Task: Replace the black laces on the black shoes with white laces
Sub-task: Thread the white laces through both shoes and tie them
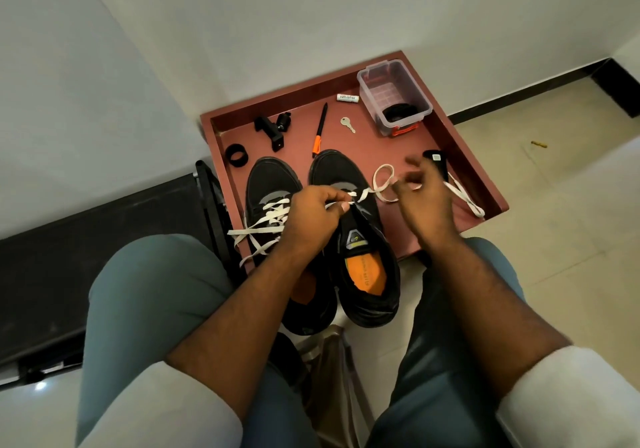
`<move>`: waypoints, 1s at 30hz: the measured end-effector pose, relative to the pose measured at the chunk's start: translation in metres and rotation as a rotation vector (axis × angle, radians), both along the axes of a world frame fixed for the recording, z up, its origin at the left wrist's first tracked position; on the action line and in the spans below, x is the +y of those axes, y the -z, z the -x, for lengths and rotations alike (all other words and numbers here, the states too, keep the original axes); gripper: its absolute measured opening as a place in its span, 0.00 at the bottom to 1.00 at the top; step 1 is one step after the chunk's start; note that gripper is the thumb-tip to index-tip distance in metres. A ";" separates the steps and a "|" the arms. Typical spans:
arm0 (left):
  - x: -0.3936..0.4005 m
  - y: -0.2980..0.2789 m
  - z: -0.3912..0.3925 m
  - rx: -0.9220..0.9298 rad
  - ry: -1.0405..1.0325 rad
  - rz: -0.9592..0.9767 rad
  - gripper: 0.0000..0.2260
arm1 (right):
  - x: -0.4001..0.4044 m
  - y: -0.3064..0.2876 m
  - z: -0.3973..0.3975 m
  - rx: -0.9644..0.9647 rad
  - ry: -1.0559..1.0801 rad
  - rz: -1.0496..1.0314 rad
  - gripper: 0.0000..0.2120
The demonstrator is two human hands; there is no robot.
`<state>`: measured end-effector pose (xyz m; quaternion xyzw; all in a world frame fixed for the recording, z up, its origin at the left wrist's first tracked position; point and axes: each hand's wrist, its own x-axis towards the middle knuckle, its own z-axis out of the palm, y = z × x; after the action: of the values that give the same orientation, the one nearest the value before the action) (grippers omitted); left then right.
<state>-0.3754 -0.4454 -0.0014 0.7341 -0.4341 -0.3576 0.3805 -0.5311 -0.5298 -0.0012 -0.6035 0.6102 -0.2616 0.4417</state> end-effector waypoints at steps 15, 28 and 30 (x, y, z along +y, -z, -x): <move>-0.007 0.014 0.014 -0.142 0.143 0.090 0.27 | 0.031 0.027 -0.008 0.177 -0.208 0.083 0.13; -0.012 0.024 0.018 -0.061 0.120 0.068 0.30 | 0.027 0.027 -0.009 0.076 -0.199 -0.068 0.12; -0.012 0.022 0.018 -0.101 0.108 0.045 0.33 | 0.029 0.025 -0.011 0.077 -0.201 -0.088 0.11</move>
<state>-0.3936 -0.4577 -0.0238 0.7180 -0.4997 -0.3301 0.3548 -0.5205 -0.5012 -0.0262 -0.6513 0.5739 -0.1656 0.4680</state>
